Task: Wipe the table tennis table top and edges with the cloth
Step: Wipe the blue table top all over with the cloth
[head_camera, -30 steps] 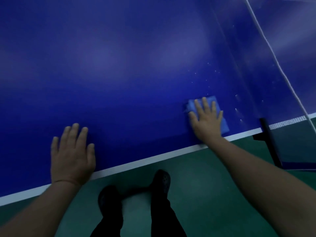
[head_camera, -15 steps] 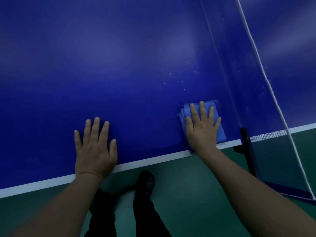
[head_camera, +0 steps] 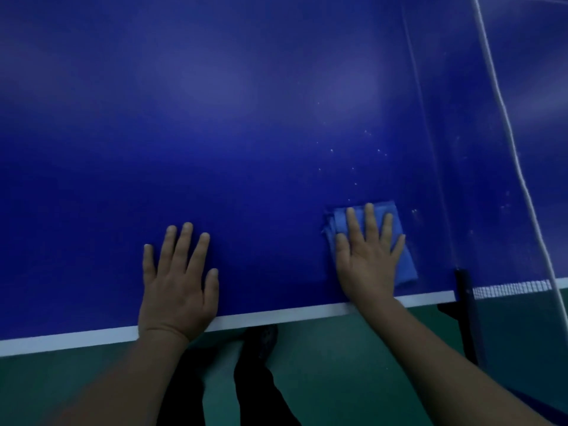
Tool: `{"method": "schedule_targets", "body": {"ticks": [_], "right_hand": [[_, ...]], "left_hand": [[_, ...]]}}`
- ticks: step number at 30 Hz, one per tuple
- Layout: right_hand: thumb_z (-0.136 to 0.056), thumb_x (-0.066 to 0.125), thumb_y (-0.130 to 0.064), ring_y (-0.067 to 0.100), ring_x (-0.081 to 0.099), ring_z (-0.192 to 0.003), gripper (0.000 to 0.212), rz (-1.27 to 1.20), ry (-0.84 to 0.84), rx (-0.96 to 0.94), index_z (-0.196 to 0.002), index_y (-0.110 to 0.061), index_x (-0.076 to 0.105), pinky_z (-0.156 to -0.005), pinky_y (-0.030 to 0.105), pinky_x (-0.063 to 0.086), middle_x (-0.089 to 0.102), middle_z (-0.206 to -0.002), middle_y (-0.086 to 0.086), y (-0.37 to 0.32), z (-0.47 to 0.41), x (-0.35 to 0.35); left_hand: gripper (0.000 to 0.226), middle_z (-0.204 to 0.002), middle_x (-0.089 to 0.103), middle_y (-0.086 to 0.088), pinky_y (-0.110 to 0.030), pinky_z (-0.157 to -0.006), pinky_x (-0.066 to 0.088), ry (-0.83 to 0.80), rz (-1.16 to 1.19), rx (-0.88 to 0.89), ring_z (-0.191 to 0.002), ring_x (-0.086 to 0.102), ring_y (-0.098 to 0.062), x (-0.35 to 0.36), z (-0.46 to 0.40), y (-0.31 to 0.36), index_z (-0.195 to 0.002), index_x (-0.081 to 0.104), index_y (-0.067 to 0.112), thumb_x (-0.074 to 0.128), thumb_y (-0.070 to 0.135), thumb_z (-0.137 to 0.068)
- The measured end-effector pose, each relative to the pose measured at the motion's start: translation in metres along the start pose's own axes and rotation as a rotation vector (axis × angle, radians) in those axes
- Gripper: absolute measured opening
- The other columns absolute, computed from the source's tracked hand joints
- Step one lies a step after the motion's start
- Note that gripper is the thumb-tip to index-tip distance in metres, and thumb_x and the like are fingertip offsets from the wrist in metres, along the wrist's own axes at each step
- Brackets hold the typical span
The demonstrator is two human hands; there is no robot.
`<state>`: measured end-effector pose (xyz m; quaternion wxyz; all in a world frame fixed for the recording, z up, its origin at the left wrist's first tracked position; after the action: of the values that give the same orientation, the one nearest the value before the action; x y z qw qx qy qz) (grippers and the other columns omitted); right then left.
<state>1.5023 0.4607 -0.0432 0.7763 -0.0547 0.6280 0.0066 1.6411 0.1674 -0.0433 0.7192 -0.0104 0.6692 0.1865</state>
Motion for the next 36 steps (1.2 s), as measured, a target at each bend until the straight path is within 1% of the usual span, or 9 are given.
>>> {"method": "schedule_targets", "body": {"ticks": [7,10,16,18,23,25,31,33,36], "right_hand": [[-0.102,0.029,-0.054,0.033,0.011,-0.155,0.056,0.047,-0.049,-0.941,-0.155,-0.037,0.032,-0.12,0.065,0.004,0.023,-0.166,-0.002,-0.178,0.015,0.017],[-0.1,0.027,-0.053,0.034,0.022,-0.152,0.057,0.062,0.053,-0.712,-0.152,-0.035,0.039,-0.115,0.072,0.015,0.031,-0.164,-0.001,-0.139,-0.076,-0.006],[-0.105,0.022,-0.054,0.029,-0.003,-0.156,0.058,-0.077,0.059,0.156,-0.16,-0.037,0.016,-0.12,0.064,0.0,0.002,-0.17,-0.007,-0.021,-0.153,-0.044],[-0.103,0.023,-0.053,0.033,0.001,-0.155,0.058,-0.031,0.095,0.048,-0.159,-0.038,0.02,-0.119,0.067,0.001,0.007,-0.17,-0.004,-0.065,-0.123,-0.03],[-0.101,0.03,-0.056,0.035,0.015,-0.154,0.057,0.05,-0.017,-0.846,-0.154,-0.037,0.035,-0.119,0.066,0.006,0.026,-0.166,-0.001,-0.16,-0.016,0.008],[-0.099,0.032,-0.055,0.035,0.024,-0.151,0.057,0.062,0.028,-0.798,-0.151,-0.035,0.042,-0.117,0.069,0.014,0.033,-0.162,0.0,-0.128,-0.047,0.001],[-0.104,0.022,-0.055,0.029,-0.003,-0.156,0.059,-0.083,0.065,0.128,-0.16,-0.038,0.017,-0.12,0.065,0.0,0.003,-0.17,-0.007,-0.021,-0.121,-0.034],[-0.103,0.026,-0.053,0.033,0.002,-0.155,0.059,-0.044,0.097,0.015,-0.159,-0.038,0.022,-0.119,0.066,0.001,0.009,-0.169,-0.004,-0.069,-0.091,-0.023],[-0.1,0.031,-0.054,0.036,0.015,-0.154,0.057,-0.004,0.067,-0.575,-0.154,-0.035,0.038,-0.118,0.067,0.006,0.026,-0.166,-0.001,-0.15,-0.021,0.002]], "left_hand": [[0.068,-0.165,0.02,-0.017,-0.061,-0.122,0.004,0.109,0.014,-0.006,-0.155,0.013,-0.032,-0.001,0.002,-0.003,-0.155,0.032,0.008,0.034,0.042,-0.095],[0.067,-0.165,0.021,-0.016,-0.062,-0.121,0.005,0.072,-0.018,-0.023,-0.154,0.014,-0.032,-0.001,0.0,-0.004,-0.155,0.03,0.01,0.032,0.043,-0.096],[0.067,-0.166,0.021,-0.015,-0.063,-0.121,0.006,0.013,-0.053,-0.014,-0.155,0.013,-0.033,0.001,0.0,-0.002,-0.155,0.032,0.012,0.03,0.045,-0.097],[0.067,-0.166,0.021,-0.015,-0.064,-0.121,0.007,0.007,-0.067,-0.02,-0.155,0.013,-0.033,0.002,0.0,-0.004,-0.155,0.033,0.012,0.03,0.045,-0.097],[0.067,-0.164,0.023,-0.017,-0.066,-0.119,0.011,0.023,-0.056,-0.012,-0.154,0.015,-0.034,0.002,0.0,-0.004,-0.153,0.037,0.01,0.031,0.045,-0.096],[0.067,-0.165,0.023,-0.016,-0.065,-0.12,0.01,0.018,-0.043,-0.016,-0.154,0.014,-0.033,0.002,0.0,-0.005,-0.153,0.037,0.011,0.03,0.045,-0.097],[0.068,-0.165,0.024,-0.013,-0.061,-0.122,0.007,-0.018,-0.002,-0.046,-0.155,0.014,-0.03,-0.001,0.001,-0.004,-0.154,0.038,0.014,0.031,0.049,-0.096],[0.066,-0.162,0.029,-0.012,-0.059,-0.122,0.009,-0.002,0.042,-0.067,-0.153,0.018,-0.03,-0.006,-0.002,-0.006,-0.15,0.043,0.015,0.033,0.049,-0.095],[0.062,-0.153,0.041,-0.016,-0.057,-0.12,0.018,0.087,0.106,-0.08,-0.145,0.032,-0.035,-0.017,-0.018,-0.005,-0.141,0.053,0.009,0.036,0.046,-0.094]]}}
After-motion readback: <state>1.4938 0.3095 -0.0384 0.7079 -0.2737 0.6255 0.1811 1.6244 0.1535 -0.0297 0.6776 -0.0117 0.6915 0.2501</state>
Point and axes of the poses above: each hand's wrist, its own z-axis away from the middle knuckle, its own x-axis out of the palm, y = z × x, the point moved 6 cm from there along -z, towards the middle knuckle
